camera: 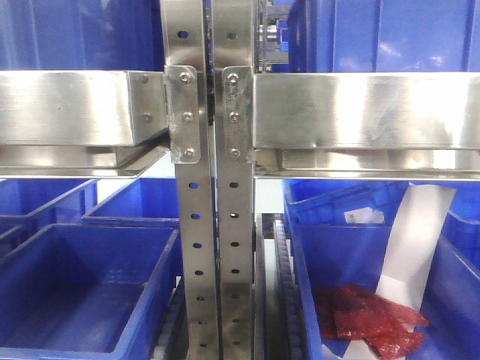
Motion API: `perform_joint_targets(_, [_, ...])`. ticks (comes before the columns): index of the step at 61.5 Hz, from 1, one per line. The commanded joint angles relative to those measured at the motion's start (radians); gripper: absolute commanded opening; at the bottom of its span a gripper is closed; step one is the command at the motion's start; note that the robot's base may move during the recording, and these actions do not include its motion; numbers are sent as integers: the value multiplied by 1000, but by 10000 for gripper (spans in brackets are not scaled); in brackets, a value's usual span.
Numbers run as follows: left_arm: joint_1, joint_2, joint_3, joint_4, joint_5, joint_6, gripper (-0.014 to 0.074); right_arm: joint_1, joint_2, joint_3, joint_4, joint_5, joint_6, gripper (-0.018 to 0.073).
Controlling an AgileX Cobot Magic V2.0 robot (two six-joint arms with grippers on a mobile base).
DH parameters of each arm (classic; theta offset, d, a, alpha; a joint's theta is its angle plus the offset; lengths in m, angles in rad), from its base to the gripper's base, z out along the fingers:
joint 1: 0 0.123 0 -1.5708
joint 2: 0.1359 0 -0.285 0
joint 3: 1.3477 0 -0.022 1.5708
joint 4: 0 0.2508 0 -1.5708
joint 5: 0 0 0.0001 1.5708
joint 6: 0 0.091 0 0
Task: Grab orange capacitor from left shelf to right conveyor
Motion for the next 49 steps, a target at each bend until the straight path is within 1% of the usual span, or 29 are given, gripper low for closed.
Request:
perform_joint_targets(1, [-1,-12,-5,-2,-89,-1,-127,-3,-30,-38,0,14,-4,172])
perform_joint_targets(7, [-1,-12,-5,-2,-89,-1,-127,-3,-47,-41,0,58,-4,172])
perform_joint_targets(49, [-1,-12,-5,-2,-89,-1,-127,-3,-47,-41,0,58,-4,172])
